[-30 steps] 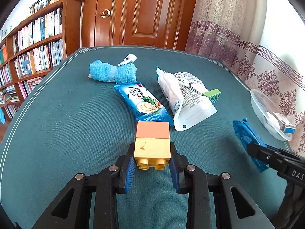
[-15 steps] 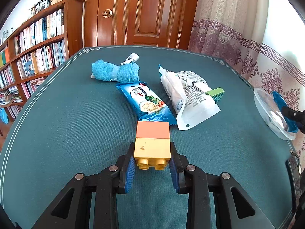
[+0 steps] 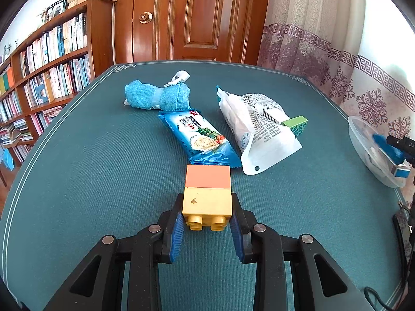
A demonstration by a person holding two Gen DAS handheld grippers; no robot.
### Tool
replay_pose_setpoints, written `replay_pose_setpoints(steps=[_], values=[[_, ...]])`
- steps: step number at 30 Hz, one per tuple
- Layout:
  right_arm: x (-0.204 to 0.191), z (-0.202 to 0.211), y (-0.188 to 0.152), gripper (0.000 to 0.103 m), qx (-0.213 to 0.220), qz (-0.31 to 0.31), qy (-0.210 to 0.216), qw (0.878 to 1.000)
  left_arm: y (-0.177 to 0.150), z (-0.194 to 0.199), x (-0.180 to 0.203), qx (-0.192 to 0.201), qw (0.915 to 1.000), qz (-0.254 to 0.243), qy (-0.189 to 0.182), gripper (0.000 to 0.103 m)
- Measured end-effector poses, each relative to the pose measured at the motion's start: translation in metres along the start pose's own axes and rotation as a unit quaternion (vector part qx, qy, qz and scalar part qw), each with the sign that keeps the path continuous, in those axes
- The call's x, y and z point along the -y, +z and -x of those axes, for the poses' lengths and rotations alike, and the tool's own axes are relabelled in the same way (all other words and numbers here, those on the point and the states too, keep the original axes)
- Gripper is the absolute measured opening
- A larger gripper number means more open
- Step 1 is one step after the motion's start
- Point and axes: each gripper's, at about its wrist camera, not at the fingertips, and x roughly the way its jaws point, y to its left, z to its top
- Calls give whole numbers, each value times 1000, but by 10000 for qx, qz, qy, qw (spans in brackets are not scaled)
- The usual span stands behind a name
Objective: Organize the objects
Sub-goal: 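Carry the blue packet into the basin and open the right gripper, then carry the toy brick over the basin and open the left gripper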
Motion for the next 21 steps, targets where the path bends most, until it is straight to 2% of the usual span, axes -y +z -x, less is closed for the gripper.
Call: replay_pose_setpoints(steps=[12, 21], values=[[5, 28, -18, 44, 146, 143, 35, 9998, 1, 1, 3, 11, 10000, -63, -21, 33], [4, 49, -35, 44, 141, 275, 224, 9993, 10, 8, 28, -16, 9991, -215, -354, 33]])
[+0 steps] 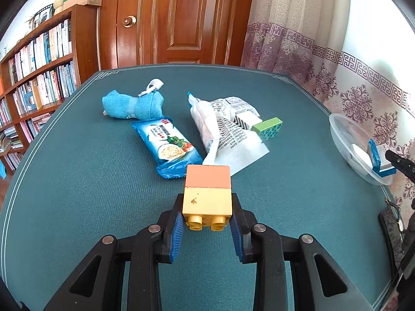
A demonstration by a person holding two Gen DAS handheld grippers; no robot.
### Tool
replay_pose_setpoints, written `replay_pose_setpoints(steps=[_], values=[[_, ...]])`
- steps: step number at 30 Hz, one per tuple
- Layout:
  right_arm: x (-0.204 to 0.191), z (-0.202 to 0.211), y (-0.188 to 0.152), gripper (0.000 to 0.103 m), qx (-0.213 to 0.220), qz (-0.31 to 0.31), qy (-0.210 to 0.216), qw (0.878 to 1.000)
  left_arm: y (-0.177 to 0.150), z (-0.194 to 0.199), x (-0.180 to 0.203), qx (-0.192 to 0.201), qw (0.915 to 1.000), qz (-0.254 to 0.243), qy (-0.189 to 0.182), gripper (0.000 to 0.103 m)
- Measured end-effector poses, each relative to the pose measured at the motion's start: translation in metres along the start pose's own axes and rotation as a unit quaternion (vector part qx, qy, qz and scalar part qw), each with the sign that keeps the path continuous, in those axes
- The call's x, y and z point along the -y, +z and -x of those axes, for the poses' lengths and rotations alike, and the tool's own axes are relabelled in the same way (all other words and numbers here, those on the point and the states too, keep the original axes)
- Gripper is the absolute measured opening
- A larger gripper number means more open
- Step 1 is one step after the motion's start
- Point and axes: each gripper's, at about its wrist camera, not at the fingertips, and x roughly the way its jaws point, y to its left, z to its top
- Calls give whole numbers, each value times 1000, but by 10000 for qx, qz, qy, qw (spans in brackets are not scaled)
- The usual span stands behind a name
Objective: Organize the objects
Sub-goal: 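Carry the toy brick over the basin and open the left gripper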
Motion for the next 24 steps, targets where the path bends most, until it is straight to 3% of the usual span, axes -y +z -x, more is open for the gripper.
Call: replay_pose_setpoints(steps=[10, 24], values=[[2, 10, -11, 44, -72, 148, 229, 9996, 30, -7, 59, 52, 9973, -522, -510, 34], [21, 18, -21, 44, -148, 239, 335, 9990, 76, -44, 154, -107, 9841, -1148, -1352, 34]])
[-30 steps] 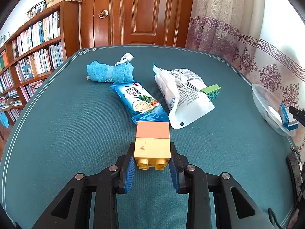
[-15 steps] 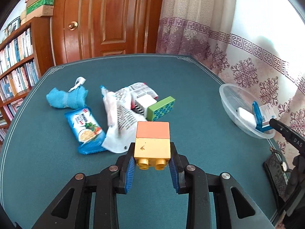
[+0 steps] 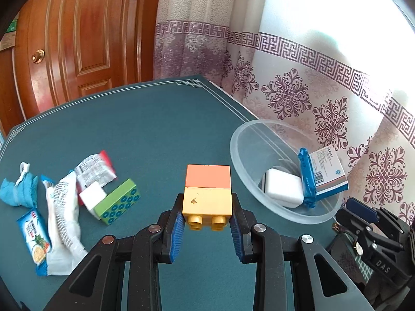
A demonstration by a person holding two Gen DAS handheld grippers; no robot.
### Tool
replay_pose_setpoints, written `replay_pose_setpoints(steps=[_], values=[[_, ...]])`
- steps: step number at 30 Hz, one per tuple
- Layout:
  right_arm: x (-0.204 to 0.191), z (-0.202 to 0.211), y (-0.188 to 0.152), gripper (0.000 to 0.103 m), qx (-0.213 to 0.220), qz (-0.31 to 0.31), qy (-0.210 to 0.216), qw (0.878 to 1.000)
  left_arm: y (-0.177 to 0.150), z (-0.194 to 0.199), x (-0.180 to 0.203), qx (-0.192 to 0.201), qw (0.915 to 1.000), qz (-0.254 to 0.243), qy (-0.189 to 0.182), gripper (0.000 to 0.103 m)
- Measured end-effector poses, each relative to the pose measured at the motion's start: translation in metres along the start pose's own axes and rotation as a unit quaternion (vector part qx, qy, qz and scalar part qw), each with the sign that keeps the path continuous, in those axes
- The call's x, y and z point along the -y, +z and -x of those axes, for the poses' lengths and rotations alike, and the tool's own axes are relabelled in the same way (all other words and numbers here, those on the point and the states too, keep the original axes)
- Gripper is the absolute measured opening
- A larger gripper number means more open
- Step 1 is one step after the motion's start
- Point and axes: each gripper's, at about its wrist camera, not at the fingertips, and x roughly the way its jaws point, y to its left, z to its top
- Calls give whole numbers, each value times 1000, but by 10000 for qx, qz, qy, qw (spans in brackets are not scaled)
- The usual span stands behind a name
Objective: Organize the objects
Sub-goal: 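Carry the toy brick over the basin and open the left gripper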
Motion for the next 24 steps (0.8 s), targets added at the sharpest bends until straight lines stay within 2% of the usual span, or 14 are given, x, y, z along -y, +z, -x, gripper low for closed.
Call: replay_pose_setpoints(steps=[9, 14, 15, 18, 19, 24], values=[[18, 3, 1, 44, 73, -180, 21, 9998, 25, -33, 40, -84, 9988, -333, -352, 34], [20, 2, 0, 44, 56, -246, 81, 9996, 41, -47, 56, 58, 9978, -472, -462, 35], [19, 2, 0, 44, 49, -249, 90, 9996, 42, -49, 59, 72, 9977, -491, -463, 41], [19, 1, 0, 44, 34, -254, 102, 9996, 44, -50, 60, 199, 9976, -488, -458, 76], [18, 0, -1, 44, 28, -258, 104, 9996, 43, -49, 59, 275, 9976, -467, -425, 79], [17, 0, -1, 44, 18, -261, 108, 9996, 36, -40, 52, 354, 9979, -464, -278, 79]])
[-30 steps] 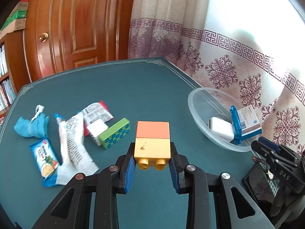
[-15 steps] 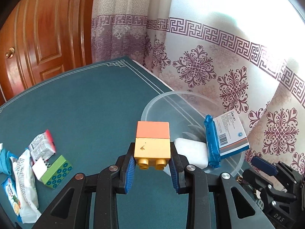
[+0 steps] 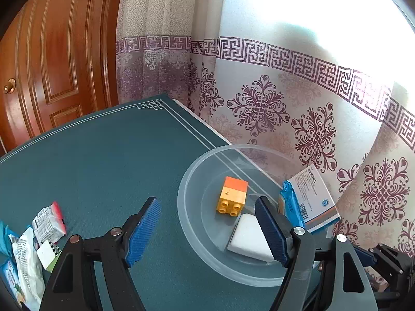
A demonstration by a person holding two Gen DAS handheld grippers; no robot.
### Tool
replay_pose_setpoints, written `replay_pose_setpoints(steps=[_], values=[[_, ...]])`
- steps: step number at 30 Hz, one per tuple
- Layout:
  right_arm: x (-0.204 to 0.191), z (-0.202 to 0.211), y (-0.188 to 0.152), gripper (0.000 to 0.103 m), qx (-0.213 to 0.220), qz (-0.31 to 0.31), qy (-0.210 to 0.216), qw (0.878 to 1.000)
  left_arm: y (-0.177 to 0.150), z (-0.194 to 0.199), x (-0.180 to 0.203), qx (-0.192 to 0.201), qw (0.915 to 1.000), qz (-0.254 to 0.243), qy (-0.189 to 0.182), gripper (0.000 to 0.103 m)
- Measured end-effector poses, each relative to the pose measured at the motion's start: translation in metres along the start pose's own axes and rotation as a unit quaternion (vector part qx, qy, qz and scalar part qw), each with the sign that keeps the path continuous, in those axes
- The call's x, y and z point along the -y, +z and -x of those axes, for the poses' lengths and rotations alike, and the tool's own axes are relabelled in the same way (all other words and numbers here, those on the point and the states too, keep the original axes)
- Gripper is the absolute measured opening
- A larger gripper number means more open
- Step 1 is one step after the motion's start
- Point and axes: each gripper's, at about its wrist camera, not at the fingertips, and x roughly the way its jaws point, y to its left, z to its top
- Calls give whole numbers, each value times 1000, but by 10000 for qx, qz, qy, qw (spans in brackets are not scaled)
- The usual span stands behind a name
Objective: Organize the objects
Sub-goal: 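Carry the toy brick over the basin and open the left gripper, then withdraw both grippers from the basin back toward the pile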
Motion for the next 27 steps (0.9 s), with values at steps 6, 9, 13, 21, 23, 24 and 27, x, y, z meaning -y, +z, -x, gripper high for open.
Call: replay_pose_setpoints(steps=[6, 9, 13, 21, 23, 24, 27], values=[[-9, 0, -3, 44, -20, 59, 24, 10000, -8, 13, -7, 92, 9998, 69, 184, 95], [-13, 0, -4, 44, -40, 79, 36, 10000, -10, 21, -9, 164, 9994, 30, 297, 98], [-20, -2, -7, 44, -91, 122, 61, 9999, -15, 31, -11, 277, 9987, -40, 420, 102], [-31, -4, -12, 45, -202, 167, 138, 9996, -26, 47, -15, 297, 9974, -187, 634, 102], [-33, -4, -13, 45, -219, 168, 155, 9995, -28, 52, -19, 314, 9970, -175, 681, 102], [-34, -4, -13, 45, -231, 170, 163, 9995, -30, 54, -21, 321, 9969, -158, 696, 102], [-38, -5, -15, 45, -268, 180, 190, 9993, -33, 61, -27, 334, 9965, -80, 766, 102]])
